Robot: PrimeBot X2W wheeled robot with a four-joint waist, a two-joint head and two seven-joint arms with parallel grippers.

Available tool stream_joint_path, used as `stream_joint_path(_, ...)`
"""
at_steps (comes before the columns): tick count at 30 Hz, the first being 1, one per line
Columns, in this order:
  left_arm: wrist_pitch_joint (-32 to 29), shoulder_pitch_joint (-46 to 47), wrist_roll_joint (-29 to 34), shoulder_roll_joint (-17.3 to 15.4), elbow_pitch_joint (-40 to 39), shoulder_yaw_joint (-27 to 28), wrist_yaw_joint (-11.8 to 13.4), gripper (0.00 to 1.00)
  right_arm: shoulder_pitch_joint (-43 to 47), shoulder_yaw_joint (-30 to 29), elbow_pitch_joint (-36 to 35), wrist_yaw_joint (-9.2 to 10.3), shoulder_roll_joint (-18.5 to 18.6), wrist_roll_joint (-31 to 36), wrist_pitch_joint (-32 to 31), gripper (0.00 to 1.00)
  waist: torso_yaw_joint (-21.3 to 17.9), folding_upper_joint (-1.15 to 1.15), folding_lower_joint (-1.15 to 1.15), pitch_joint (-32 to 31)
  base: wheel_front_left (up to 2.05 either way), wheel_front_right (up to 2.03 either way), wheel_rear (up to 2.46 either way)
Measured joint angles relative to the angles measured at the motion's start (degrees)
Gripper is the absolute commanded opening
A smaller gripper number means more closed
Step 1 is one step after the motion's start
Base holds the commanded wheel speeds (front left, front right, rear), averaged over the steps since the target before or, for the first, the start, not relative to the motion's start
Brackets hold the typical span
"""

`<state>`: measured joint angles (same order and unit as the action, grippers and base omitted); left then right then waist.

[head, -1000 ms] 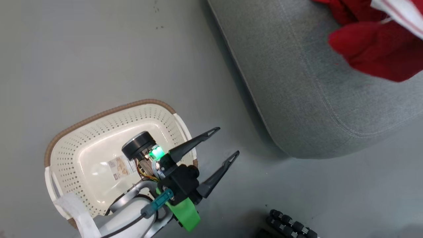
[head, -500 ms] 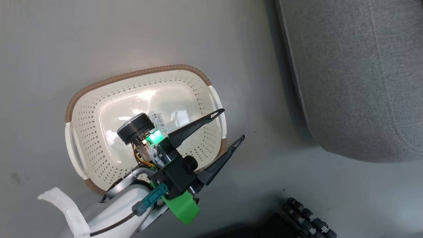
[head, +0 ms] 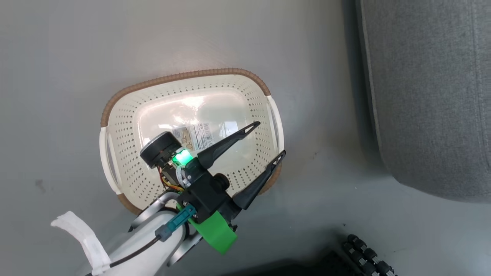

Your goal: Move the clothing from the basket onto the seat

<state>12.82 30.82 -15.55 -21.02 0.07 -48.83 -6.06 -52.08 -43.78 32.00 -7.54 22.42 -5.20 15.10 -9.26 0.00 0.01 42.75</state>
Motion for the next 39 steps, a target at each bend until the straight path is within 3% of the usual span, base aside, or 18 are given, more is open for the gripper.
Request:
stream_joint_path(6, 1.3, -1.1, -1.6, 2.0, 2.6, 0.5, 0.8, 1.0, 13.1, 2.2, -11.0, 0.0, -7.6, 1.0, 0.0, 1.0, 0.3, 0.0, 0.0, -4.0, 0.0, 0.0, 0.0)
stream_joint_path(13, 2.0, -5.5, -4.7, 5.3, 5.8, 4.9, 4.2, 1.0, 26.2, 16.1, -20.0, -0.01, -14.1, 1.9, 0.0, 1.0, 0.5, 0.0, -0.01, -10.5, 0.0, 0.0, 0.0)
stream_joint_path(19, 2.2, -10.6, -5.1, 9.8, 4.7, 13.4, 5.6, 1.0, 33.7, 29.3, -21.7, 0.0, -16.6, 0.9, 0.0, 1.0, 1.4, 0.0, -0.01, -16.9, 0.0, 0.0, 0.0)
stream_joint_path(24, 2.3, -18.3, -6.2, 14.5, 6.3, 25.1, 6.5, 1.0, 38.6, 42.2, -19.9, 0.0, -18.0, -2.8, 0.0, 1.0, 2.9, 0.0, -0.01, -23.1, 0.0, 0.0, 0.0)
stream_joint_path(27, 2.3, -23.1, -5.2, 15.7, 8.1, 28.8, 5.4, 1.0, 42.0, 47.2, -18.4, 0.0, -18.2, -3.5, 0.0, 1.0, 4.0, 0.0, -0.01, -27.0, 0.0, 0.0, 0.0)
stream_joint_path(33, 2.3, -31.2, -1.1, 17.1, 7.3, 34.6, 4.4, 1.0, 47.8, 49.4, -19.3, 0.0, -18.4, -1.7, 0.0, 1.0, 6.2, 0.0, -0.01, -34.7, 0.0, 0.0, 0.0)
stream_joint_path(39, 2.3, -38.4, 2.4, 17.8, 4.3, 40.5, 3.8, 1.0, 53.0, 46.6, -23.5, 0.0, -19.0, 1.2, 0.0, 1.0, 8.4, 0.0, -0.01, -41.5, 0.0, 0.0, 0.0)
